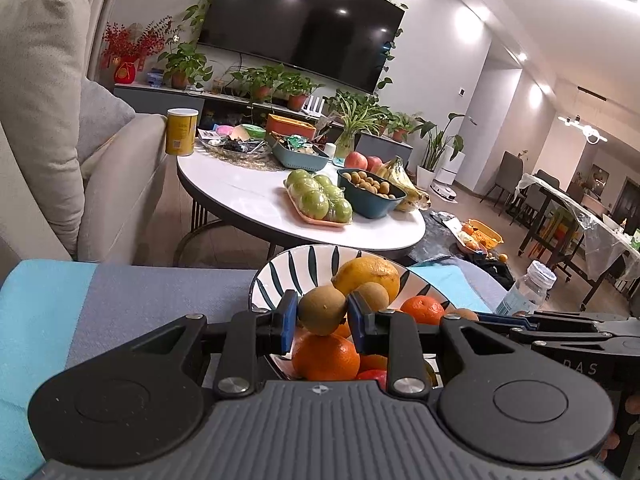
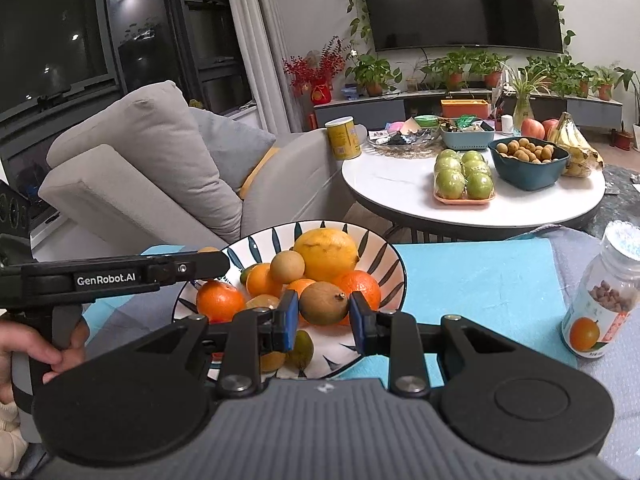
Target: Organize fruits
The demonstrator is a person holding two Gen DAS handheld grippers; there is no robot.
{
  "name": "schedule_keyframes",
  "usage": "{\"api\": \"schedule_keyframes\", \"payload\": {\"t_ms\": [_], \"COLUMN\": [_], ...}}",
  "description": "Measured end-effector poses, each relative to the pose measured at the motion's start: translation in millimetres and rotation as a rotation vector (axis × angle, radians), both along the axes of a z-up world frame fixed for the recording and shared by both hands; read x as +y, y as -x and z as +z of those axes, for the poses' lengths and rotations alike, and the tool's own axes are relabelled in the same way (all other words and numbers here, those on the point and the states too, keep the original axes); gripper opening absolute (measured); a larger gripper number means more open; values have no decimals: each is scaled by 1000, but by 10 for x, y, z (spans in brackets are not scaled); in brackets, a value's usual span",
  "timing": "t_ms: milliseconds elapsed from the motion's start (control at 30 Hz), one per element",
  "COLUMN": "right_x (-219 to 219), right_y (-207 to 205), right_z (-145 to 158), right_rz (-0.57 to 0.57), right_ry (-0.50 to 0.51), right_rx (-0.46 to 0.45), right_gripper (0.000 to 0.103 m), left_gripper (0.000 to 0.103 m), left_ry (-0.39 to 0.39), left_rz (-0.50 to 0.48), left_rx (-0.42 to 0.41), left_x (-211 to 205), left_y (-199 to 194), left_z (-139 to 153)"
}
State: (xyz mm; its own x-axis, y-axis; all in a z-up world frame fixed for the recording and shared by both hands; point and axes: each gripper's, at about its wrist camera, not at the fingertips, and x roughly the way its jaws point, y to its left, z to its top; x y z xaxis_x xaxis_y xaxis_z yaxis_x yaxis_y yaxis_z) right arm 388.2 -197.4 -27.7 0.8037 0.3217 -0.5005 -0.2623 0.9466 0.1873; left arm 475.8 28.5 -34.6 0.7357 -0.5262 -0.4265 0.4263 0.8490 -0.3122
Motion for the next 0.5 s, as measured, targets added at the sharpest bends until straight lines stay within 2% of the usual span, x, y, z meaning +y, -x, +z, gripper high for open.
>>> {"api": "schedule_keyframes", "payload": {"t_ms": [200,500], "right_x": [-16,-36], "right_y": [36,41], "right_z": [-11,-9], "right_rz": [-17,-34], "right_ry": [-2,-3], "right_rx": [2,1], "right_gripper": [38,40], "left_gripper": [30,30], "left_ry": [2,-22], "left_rz": [16,7], "left_rx": [-12,-3], "left_x": [43,-1], "left_y": [22,68], "left_z": [42,21]}}
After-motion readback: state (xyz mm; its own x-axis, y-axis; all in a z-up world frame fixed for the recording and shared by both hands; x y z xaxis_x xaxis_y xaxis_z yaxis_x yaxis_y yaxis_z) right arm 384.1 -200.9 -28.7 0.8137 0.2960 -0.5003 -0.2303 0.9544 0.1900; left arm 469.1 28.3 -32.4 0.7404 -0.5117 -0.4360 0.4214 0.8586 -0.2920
